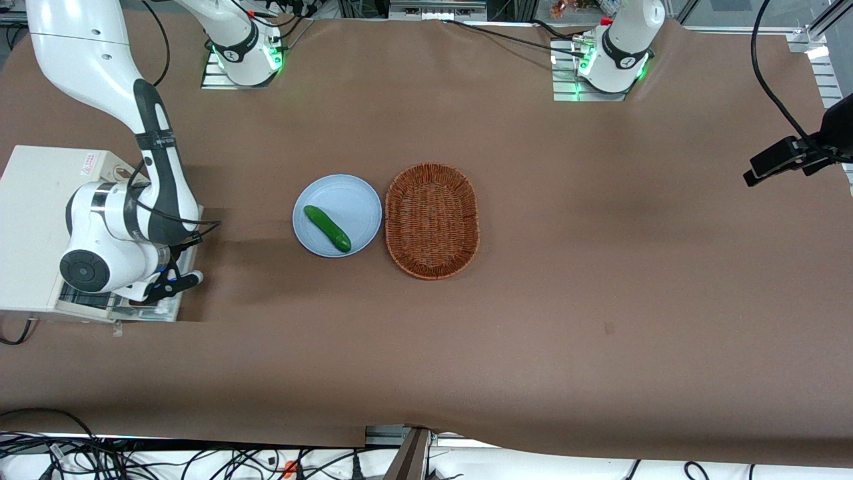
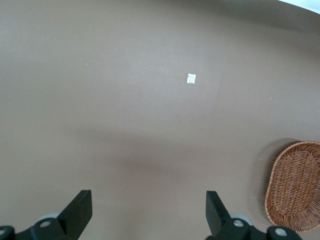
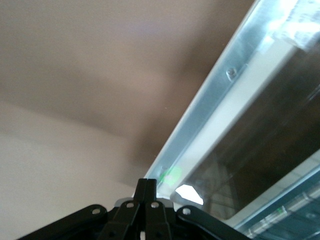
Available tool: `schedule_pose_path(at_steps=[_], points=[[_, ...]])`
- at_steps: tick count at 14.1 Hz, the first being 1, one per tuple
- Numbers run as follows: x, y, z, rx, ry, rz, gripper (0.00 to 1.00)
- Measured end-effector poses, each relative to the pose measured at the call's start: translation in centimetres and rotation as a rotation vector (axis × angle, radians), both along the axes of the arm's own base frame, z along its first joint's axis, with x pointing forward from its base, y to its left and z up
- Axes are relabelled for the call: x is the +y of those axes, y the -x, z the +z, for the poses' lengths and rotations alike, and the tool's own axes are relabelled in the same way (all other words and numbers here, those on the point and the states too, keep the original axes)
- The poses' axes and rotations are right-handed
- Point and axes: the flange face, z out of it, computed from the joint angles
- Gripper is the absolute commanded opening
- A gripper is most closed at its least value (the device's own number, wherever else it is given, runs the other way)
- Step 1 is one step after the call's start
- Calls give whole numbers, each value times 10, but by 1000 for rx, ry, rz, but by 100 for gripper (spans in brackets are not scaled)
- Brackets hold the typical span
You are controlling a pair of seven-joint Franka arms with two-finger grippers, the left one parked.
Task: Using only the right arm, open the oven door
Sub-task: 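Pull the handle with the right gripper, swinging the door down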
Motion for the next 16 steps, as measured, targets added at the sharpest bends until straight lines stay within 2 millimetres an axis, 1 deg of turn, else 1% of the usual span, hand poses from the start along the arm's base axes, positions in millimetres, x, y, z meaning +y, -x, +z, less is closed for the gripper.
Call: schedule_pose_path(at_steps=[3,6,7,8,9,10,11,16], points=[[3,1,-2,-1,-17,-57,0],[10,0,-2,-7,-36,-89,0],[12,-2,1,-14,-38,-88,6],[13,-5,6,-24,-39,-86,31],[14,-8,13,-34,-41,-84,53],[16,-12,21,-42,-42,-82,78],[17,-15,30,-48,-44,-81,100],[19,-21,68,-87,-56,-73,100]])
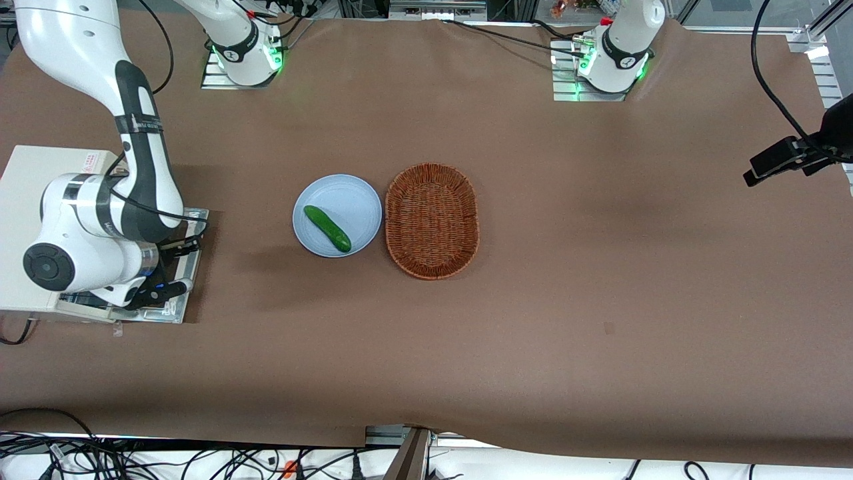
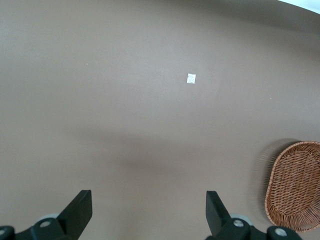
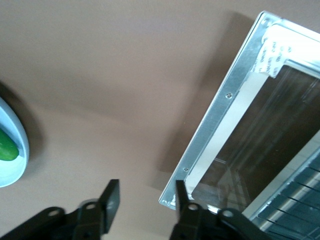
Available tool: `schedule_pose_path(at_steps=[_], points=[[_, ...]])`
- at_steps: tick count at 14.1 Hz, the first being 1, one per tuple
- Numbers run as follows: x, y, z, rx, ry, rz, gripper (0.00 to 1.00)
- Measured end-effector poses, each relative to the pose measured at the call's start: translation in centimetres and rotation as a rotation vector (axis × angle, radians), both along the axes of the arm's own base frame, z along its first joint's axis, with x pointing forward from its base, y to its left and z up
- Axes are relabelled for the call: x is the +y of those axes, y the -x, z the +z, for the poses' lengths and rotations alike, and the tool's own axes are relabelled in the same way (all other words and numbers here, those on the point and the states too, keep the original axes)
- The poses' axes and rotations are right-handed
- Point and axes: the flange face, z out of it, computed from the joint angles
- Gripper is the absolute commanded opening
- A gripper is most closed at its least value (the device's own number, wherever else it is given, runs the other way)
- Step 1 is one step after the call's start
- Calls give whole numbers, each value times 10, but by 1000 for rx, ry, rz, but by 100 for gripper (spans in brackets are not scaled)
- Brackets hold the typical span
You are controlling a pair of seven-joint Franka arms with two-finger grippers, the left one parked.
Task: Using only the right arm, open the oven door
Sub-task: 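Pull the handle with the right gripper, swinging the door down, then push the door fully open and lift the right gripper away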
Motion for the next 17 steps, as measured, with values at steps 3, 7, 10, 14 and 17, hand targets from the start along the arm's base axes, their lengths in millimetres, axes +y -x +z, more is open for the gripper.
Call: schedule_pose_path(at_steps=[3,7,10,14,17], points=[[1,-3,28,-16,-6,2,100],[-2,-4,71,9,-8,-4,100],[-11,-4,98,19,0,-20,100],[-23,4,161,-44,-2,-38,100],[-28,24,221,-105,-13,-66,100]])
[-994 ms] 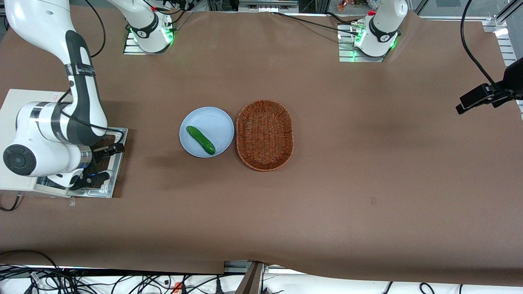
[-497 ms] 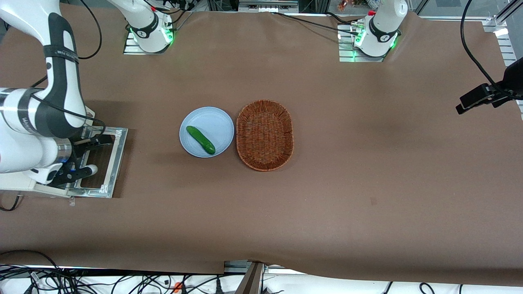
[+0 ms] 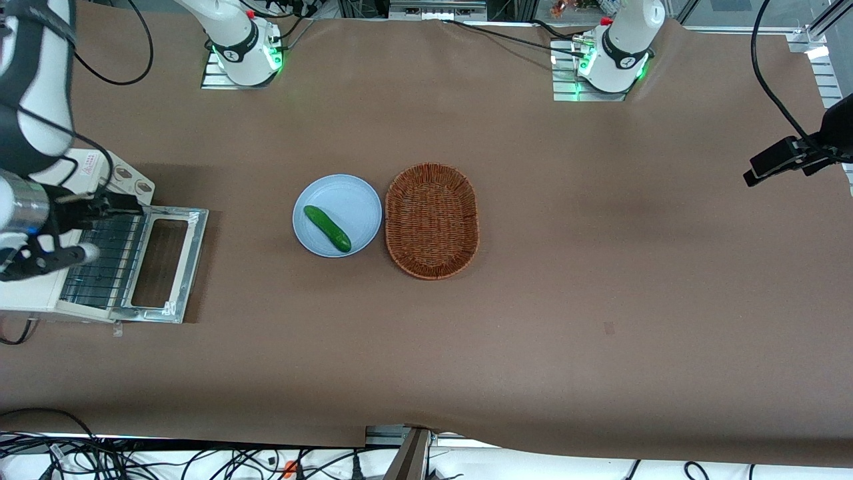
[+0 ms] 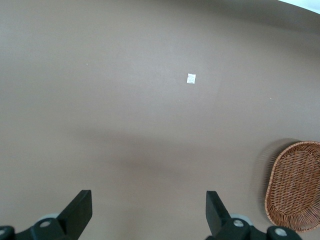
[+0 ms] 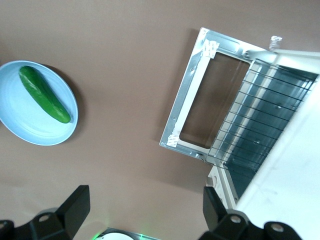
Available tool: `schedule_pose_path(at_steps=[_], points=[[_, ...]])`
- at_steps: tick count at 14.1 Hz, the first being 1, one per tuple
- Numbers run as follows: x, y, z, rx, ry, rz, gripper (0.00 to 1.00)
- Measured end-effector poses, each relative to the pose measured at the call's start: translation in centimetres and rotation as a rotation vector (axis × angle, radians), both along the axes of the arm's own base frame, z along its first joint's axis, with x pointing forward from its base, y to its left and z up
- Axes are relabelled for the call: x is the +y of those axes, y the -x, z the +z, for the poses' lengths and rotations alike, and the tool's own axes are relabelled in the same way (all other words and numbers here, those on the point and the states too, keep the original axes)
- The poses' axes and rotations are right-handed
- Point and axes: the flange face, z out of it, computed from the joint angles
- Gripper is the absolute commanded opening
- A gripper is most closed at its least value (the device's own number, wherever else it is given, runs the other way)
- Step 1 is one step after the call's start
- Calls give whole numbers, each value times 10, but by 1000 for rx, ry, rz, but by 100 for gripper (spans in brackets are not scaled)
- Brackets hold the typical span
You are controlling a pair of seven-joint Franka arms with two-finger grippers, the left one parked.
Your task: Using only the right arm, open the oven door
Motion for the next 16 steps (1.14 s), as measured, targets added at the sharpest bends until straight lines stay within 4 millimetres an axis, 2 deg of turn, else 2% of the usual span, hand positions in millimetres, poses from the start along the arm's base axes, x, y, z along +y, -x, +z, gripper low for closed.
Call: schedule_pose_path(at_steps=[2,5,9,16], points=[[-5,13,33,-38,-1,-38,100],[-15,29,60,-58,1,-79,100],[-26,38,76,-72,9,-140,100],[-35,49,98,-112,57,-270,100]])
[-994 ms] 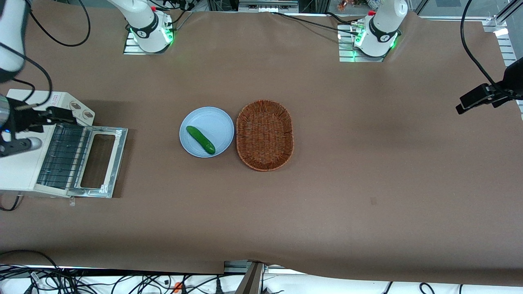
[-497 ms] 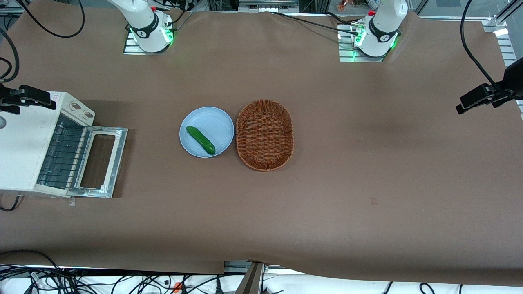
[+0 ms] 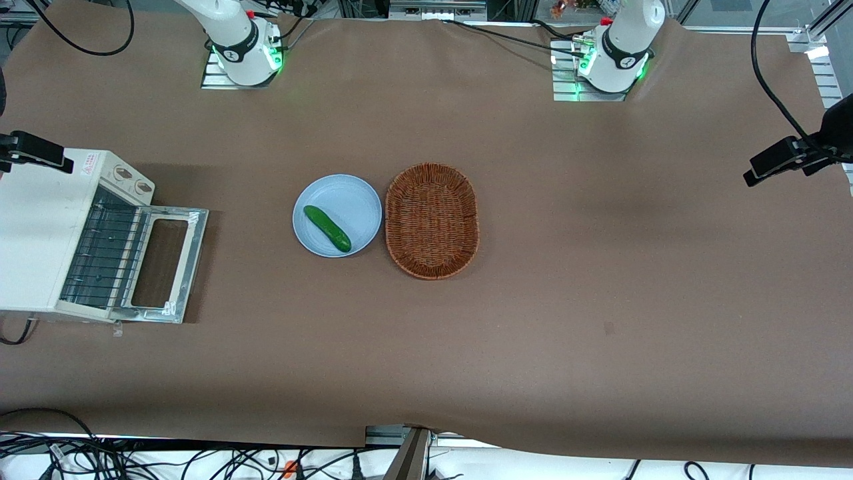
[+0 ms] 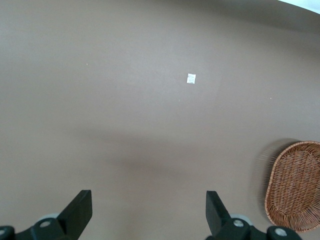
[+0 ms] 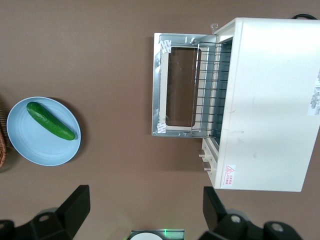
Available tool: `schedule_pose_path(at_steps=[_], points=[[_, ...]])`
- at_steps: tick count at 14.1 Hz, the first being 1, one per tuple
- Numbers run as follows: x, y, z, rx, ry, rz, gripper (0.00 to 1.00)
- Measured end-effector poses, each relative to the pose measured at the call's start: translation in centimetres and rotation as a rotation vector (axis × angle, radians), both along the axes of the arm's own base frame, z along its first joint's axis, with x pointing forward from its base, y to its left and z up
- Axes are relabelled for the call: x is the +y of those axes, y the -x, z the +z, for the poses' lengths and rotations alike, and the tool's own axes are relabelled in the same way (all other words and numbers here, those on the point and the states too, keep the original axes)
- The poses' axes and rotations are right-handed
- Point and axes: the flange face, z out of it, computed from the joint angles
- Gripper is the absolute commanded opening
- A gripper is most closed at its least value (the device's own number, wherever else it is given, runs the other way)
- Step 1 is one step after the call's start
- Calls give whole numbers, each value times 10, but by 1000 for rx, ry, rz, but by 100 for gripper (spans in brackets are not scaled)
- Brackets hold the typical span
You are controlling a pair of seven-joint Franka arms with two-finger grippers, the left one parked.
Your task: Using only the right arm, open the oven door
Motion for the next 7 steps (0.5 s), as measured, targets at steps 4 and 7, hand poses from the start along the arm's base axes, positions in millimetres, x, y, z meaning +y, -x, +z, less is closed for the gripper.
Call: schedule_pose_path(at_steps=[4,7], points=[[2,-1,8,-38,6,5,100],[2,-1,8,-39,6,6,100]])
